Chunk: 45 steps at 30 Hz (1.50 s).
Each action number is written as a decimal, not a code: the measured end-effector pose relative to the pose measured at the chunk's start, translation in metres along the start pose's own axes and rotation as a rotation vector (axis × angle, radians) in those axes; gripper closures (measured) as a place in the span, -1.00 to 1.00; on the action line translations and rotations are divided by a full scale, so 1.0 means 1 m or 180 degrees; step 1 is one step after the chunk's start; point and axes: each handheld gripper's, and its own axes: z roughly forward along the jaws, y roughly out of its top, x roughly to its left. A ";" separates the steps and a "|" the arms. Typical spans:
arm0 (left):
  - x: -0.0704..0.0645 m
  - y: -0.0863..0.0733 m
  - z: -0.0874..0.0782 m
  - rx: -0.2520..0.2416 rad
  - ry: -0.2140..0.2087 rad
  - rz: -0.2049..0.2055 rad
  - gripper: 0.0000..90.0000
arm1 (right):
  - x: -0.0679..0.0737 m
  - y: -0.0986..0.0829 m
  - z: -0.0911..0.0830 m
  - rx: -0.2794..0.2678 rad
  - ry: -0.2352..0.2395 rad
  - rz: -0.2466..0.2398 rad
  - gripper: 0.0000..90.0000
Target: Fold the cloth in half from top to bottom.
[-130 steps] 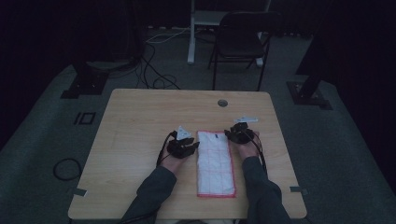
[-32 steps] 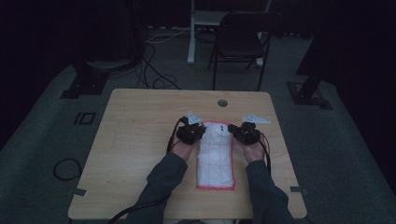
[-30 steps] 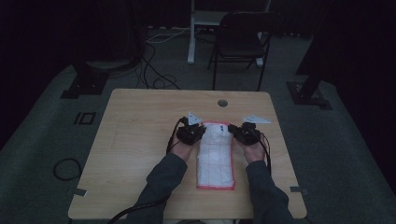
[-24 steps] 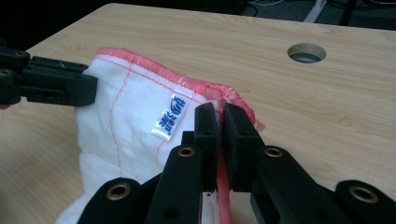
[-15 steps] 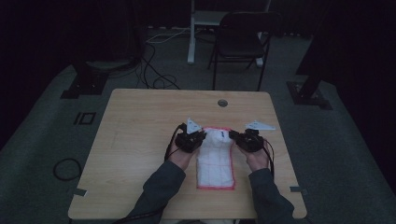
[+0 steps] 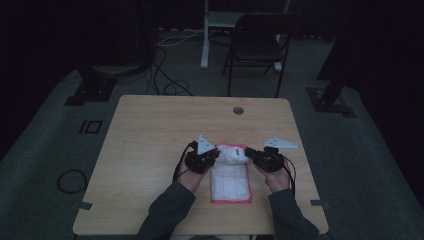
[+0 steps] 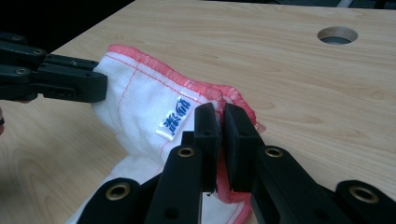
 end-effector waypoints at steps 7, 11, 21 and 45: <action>-0.006 -0.014 -0.008 0.0016 -0.0067 -0.0040 0.91 | 0.011 -0.009 -0.008 0.0025 0.0010 -0.0101 0.89; -0.009 -0.020 -0.011 0.0035 -0.0115 -0.0056 0.91 | 0.015 -0.013 -0.011 0.0050 0.0011 -0.0128 0.89; -0.019 -0.034 -0.016 0.0069 -0.0199 -0.0058 0.91 | 0.020 -0.030 -0.019 0.0107 0.0056 -0.0123 0.89; -0.023 -0.069 -0.015 0.0230 -0.0248 -0.0078 0.76 | 0.028 -0.072 -0.019 0.0331 0.0078 -0.0057 0.88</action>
